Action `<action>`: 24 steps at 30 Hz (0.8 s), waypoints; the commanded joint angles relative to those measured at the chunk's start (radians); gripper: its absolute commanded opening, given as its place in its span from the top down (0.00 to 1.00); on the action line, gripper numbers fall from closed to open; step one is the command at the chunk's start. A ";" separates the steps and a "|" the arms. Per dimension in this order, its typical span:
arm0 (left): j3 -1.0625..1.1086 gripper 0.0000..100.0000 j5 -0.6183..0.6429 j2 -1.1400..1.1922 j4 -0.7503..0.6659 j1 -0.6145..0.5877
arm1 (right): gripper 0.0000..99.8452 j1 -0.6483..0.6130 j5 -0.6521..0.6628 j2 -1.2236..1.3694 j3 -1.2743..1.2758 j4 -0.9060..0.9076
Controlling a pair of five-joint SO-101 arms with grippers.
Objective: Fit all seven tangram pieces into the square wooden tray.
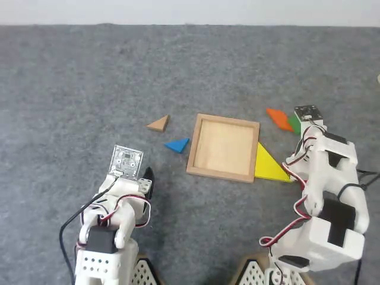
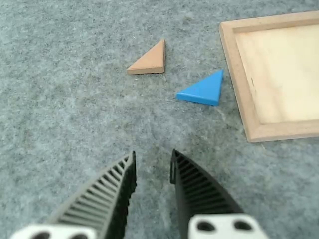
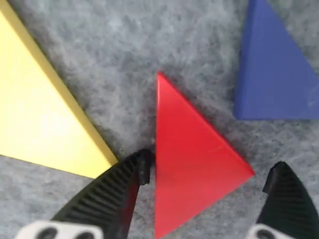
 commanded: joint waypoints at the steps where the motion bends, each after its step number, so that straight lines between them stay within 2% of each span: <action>1: -0.012 0.89 0.008 -0.014 0.003 0.006 | 0.63 -0.007 0.011 0.012 -0.034 0.016; 6: -0.012 0.89 0.008 -0.014 0.003 0.006 | 0.65 -0.007 0.009 0.013 -0.032 0.022; 11: -0.012 0.89 0.008 -0.014 0.003 0.006 | 0.85 -0.007 -0.026 0.015 -0.031 0.050; 13: -0.012 0.89 0.008 -0.014 0.003 0.006 | 0.90 -0.007 -0.023 0.015 -0.032 0.047; 18: -0.012 0.89 0.008 -0.014 0.003 0.006 | 0.88 -0.007 -0.026 0.012 -0.032 0.048; 24: -0.012 0.89 0.008 -0.014 0.003 0.006 | 0.91 -0.007 -0.061 -0.056 -0.034 0.051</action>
